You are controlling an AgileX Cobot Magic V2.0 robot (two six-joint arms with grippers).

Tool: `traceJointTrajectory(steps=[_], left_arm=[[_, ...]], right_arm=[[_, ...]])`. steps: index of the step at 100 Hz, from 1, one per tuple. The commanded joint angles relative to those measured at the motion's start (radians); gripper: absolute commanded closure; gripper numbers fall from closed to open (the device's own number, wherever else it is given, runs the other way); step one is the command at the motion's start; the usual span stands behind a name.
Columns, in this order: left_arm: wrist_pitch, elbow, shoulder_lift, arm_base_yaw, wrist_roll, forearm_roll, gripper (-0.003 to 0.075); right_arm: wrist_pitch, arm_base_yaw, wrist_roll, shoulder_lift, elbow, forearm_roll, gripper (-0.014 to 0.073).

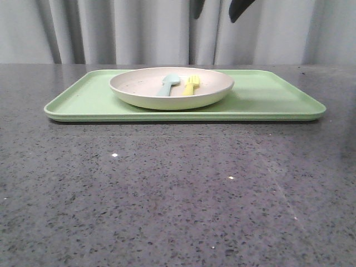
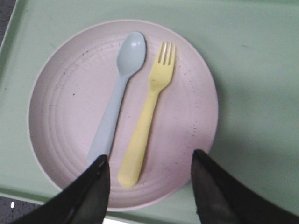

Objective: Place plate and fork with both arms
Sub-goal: 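Lower the open right gripper over the yellow fork handle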

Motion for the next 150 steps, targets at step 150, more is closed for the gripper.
traceJointTrajectory(steps=[150], left_arm=[[-0.061, -0.029, 0.003, 0.002, -0.012, 0.001, 0.0279]], right_arm=[[-0.071, 0.025, 0.177, 0.218, -0.094, -0.108, 0.0192]])
